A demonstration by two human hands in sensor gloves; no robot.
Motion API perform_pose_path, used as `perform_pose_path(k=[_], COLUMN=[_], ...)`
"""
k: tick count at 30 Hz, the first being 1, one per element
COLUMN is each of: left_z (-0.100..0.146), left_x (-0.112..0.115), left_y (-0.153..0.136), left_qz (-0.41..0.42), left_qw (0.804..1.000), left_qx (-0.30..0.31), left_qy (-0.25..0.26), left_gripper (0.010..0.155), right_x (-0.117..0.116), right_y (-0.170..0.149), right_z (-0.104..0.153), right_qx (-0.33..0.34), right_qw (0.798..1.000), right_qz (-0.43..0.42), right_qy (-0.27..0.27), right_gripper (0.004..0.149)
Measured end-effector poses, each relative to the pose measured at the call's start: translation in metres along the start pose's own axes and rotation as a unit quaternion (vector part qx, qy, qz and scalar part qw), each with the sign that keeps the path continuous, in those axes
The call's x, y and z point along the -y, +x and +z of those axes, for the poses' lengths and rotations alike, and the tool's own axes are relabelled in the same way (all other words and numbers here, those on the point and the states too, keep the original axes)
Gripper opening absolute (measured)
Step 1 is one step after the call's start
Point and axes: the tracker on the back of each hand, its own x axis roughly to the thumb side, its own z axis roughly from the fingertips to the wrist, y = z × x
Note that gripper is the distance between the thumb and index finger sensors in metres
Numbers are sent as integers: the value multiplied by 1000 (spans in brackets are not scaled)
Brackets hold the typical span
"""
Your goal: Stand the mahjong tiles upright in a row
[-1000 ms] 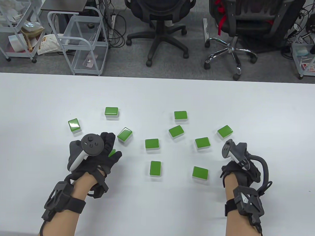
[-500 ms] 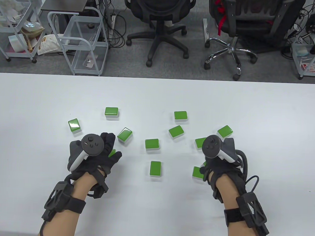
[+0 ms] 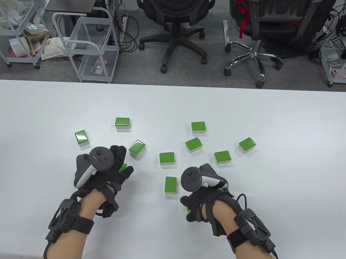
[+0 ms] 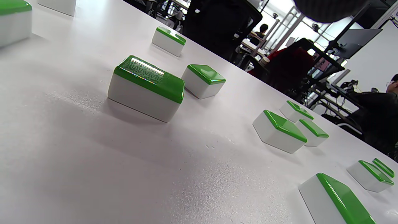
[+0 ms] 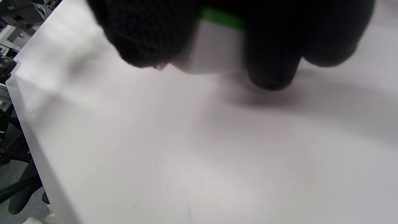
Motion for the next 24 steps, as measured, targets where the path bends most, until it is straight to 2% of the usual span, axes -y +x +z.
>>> perform_pose_path(k=[4,10,15,18,19,21,24], left_z=[0,1,1,1,1,1,1], left_x=[0,0,0,0,-1,-1,-1], left_y=[0,0,0,1,1,1,1], left_qz=[0,-1,-2,-2,-2,-2,-4], left_qw=[1000,1000,1000,1000,1000,1000,1000], left_qx=[0,0,-1,-1,-1,-1,-2], left_qy=[0,-2,-3,-3,-2,-3,-3], left_gripper=[81,81,81,81,81,81,81], right_x=[1,12,14,23,30,38,47], right_y=[-1,-20,-23,-21,-19,-16,-15], right_z=[-1,0,2,11,21,34,46], right_qx=[7,14,17,25,37,44,28], right_qw=[1000,996,995,993,989,982,969], right_qz=[5,-60,-66,-54,-54,-24,94], right_qy=[-3,-64,-75,-102,-134,-183,-229], right_gripper=[71,56,55,55,54,55,54])
